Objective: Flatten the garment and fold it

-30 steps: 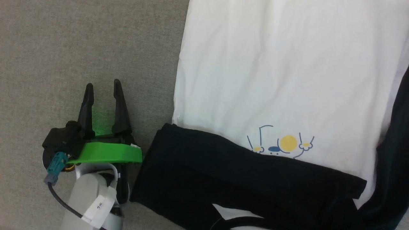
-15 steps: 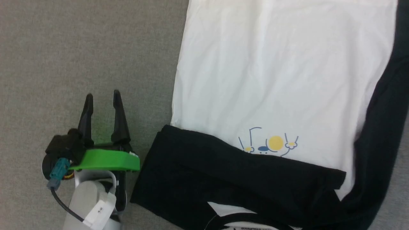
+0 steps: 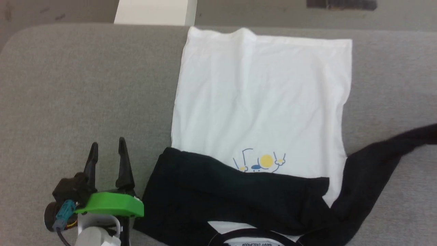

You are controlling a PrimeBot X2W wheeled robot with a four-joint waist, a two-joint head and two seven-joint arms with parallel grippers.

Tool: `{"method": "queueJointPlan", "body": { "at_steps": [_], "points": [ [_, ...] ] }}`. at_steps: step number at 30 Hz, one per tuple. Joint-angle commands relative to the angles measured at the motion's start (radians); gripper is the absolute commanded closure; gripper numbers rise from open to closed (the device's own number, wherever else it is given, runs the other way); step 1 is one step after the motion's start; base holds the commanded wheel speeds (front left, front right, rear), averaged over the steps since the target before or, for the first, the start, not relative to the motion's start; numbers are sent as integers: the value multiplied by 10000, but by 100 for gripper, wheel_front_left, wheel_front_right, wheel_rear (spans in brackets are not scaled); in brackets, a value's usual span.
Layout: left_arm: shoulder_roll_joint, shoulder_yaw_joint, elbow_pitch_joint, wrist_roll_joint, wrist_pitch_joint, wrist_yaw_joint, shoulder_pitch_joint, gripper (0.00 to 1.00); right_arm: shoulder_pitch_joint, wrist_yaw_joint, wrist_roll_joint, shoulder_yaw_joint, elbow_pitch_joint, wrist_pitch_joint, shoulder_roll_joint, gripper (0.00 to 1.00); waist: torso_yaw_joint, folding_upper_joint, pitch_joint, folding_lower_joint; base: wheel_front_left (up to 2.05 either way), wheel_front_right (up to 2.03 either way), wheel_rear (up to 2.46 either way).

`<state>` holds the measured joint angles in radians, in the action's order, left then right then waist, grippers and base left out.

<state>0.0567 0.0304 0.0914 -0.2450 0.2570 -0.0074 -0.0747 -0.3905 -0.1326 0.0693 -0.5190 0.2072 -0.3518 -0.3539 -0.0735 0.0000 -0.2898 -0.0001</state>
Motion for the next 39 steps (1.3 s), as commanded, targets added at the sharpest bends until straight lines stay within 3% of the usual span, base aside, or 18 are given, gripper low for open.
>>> {"method": "queueJointPlan", "body": {
  "at_steps": [1,7,12,16,21,28,33,39],
  "points": [
    [-17,93,39,67,47,-51,194,0,298,19,-70,-85,-503,10,71,100,603,0,945,1,0,0,0],
    [-8,85,-2,83,47,0,574,0,1386,19,-388,-448,-3286,-930,583,100,691,0,1357,1,0,0,0],
    [33,43,74,68,47,-45,632,0,2284,19,-187,-92,-5533,-2056,1270,100,658,0,1482,1,0,0,0],
    [38,-39,138,31,47,-60,675,0,2953,19,91,805,-6850,-2736,1715,100,612,0,1545,1,0,0,0],
    [95,-34,278,-11,47,-141,607,0,3235,19,441,3239,-7810,-3232,1751,100,581,0,1566,1,0,0,0],
    [82,-235,220,50,42,-44,558,0,2592,19,652,7283,-7382,-3347,1616,100,391,0,1545,1,0,0,0],
    [126,-306,446,1,41,-143,378,0,1997,19,943,9574,-5754,-2991,1906,100,100,0,1482,1,0,0,0],
    [124,-292,566,-41,44,-158,264,0,1371,19,1432,11520,-3201,-2390,2374,100,-160,0,1337,1,0,0,0]
  ]
}}
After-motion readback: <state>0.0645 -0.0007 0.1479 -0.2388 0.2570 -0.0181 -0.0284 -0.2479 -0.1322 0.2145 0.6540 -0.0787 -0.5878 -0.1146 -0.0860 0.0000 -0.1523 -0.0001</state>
